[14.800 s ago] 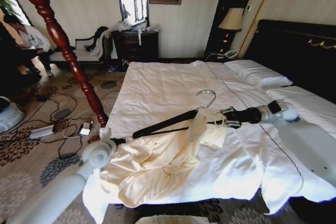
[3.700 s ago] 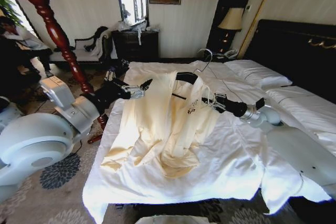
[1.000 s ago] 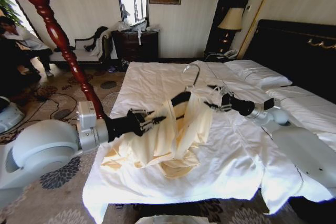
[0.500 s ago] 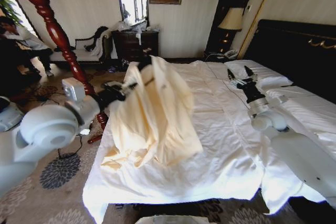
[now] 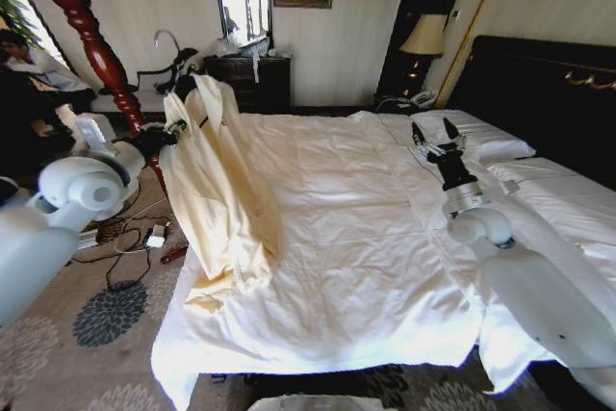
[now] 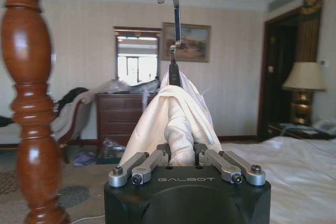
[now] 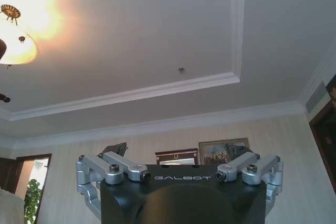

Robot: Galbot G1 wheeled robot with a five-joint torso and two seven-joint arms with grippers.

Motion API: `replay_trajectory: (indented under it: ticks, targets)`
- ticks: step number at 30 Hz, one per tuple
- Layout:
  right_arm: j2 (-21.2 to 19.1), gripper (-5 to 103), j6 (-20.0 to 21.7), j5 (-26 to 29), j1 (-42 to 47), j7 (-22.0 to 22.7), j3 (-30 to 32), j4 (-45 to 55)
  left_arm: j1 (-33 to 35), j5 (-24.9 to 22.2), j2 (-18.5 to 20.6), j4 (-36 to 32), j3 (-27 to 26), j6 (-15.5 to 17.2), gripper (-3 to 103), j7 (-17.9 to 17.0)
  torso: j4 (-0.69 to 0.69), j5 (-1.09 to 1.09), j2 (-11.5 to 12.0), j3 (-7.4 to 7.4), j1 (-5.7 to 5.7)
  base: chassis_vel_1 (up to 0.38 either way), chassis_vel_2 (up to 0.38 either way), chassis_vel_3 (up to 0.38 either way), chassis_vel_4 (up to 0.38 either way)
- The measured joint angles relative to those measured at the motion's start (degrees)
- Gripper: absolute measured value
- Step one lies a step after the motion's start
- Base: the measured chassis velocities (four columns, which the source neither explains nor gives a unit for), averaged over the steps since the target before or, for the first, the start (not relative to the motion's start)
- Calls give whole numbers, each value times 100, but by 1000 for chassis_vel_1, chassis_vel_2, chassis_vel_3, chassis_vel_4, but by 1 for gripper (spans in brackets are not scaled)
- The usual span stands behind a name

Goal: Pick up the clothes from the bed and hang them on the clothes hanger.

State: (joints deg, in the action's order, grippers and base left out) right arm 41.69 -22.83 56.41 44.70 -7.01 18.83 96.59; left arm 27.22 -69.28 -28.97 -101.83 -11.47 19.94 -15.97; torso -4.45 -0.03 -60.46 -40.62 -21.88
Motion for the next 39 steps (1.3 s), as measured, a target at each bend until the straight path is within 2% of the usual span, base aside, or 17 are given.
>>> replay_trajectory:
  ticks: [2, 4, 8, 11, 16, 17, 20, 21, 24, 30, 35, 39]
  targets:
    - [46, 100, 3, -7, -15, -8, -33, -31, -130, 24, -73, 195, 42, -7, 19, 58, 2, 1, 0, 0, 0, 0, 0, 0, 0]
    - [120, 100, 4, -19, -76, -42, -111, -116, -464, 51, -188, 628, 172, -8, 19, 287, -2, 1, 0, 0, -1, 0, 0, 0, 0]
    - [181, 100, 6, -26, -151, -101, -186, -194, -948, 74, -357, 1145, 399, 53, 19, 532, 0, 4, 0, 0, 1, 0, 0, 0, 0]
    - [203, 100, 8, -26, -170, -111, -196, -199, -1288, 47, -509, 1487, 545, 145, 19, 547, -2, 0, 0, 0, 0, 0, 0, 0, 0]
    - [186, 100, 9, -26, -106, -121, -161, -124, -2200, -20, -667, 2282, 949, 591, 19, 533, -2, 3, 0, 1, 1, 0, 0, 0, 0]
    - [186, 100, 9, -26, -106, -121, -161, -124, -2200, -20, -667, 2282, 949, 591, 19, 533, -2, 3, 0, 1, 1, 0, 0, 0, 0]
    - [173, 100, -1, -24, -72, -124, -110, -91, -3079, 18, -700, 3010, 1490, 999, 19, 624, 0, 2, 0, 0, 1, 0, 0, 0, 0]
    - [173, 100, -1, -24, -72, -124, -110, -91, -3079, 18, -700, 3010, 1490, 999, 19, 624, 0, 2, 0, 0, 1, 0, 0, 0, 0]
    - [174, 100, -14, -13, -62, -125, -82, -53, -3718, 124, -814, 3503, 2013, 1137, 19, 803, -1, 2, 0, 0, 1, 0, 0, 0, 0]
    - [173, 100, -50, 7, -37, -127, -21, -26, -4356, 304, -1013, 3848, 2698, 1203, 19, 1048, -2, 4, 0, 1, 1, 0, 0, 0, 0]
    - [172, 100, -102, 30, -32, -138, 26, -50, -4641, 464, -1249, 4127, 2938, 1324, 19, 1064, 0, 2, 0, 0, 1, 0, 0, 0, 0]
    - [132, 100, -159, 92, 18, -175, 100, -71, -5050, 516, -1638, 4598, 3052, 1379, 19, 1042, -2, 3, 0, 0, 0, 0, 0, 0, 0]
